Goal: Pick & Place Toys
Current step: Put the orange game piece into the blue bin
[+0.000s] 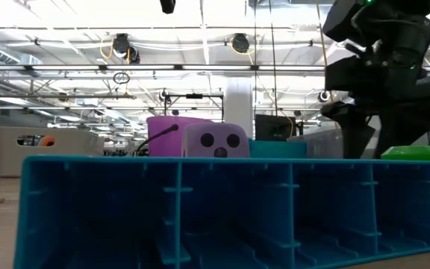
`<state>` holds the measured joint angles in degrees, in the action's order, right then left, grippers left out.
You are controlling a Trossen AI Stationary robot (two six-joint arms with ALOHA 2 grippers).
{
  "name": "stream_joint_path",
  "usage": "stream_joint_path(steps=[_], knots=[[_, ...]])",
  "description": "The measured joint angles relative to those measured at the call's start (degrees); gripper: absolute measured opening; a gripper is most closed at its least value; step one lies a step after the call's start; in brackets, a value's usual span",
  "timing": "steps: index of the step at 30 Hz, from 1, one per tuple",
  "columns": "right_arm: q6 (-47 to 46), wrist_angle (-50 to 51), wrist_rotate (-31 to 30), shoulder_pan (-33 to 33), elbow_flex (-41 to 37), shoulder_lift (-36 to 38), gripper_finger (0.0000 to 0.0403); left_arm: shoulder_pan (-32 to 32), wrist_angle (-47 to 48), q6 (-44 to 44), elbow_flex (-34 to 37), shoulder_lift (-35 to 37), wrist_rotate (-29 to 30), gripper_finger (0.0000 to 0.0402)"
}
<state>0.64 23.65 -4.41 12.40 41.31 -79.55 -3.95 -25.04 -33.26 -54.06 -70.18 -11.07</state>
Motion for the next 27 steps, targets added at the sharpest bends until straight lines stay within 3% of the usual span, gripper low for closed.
stream_joint_path(steps=[16, 27], knots=[[1.77, -1.57, -4.7, -0.14, -0.07, -0.04, 0.0201, 0.0, 0.0, 0.4, 0.0, 0.0, 0.04, 0.0255], [-2.57, -1.6, 6.47, -0.23, 0.04, 0.07, 0.0201, 0.0, 0.0, 1.08, 0.0, 0.0, 0.21, 0.0255]])
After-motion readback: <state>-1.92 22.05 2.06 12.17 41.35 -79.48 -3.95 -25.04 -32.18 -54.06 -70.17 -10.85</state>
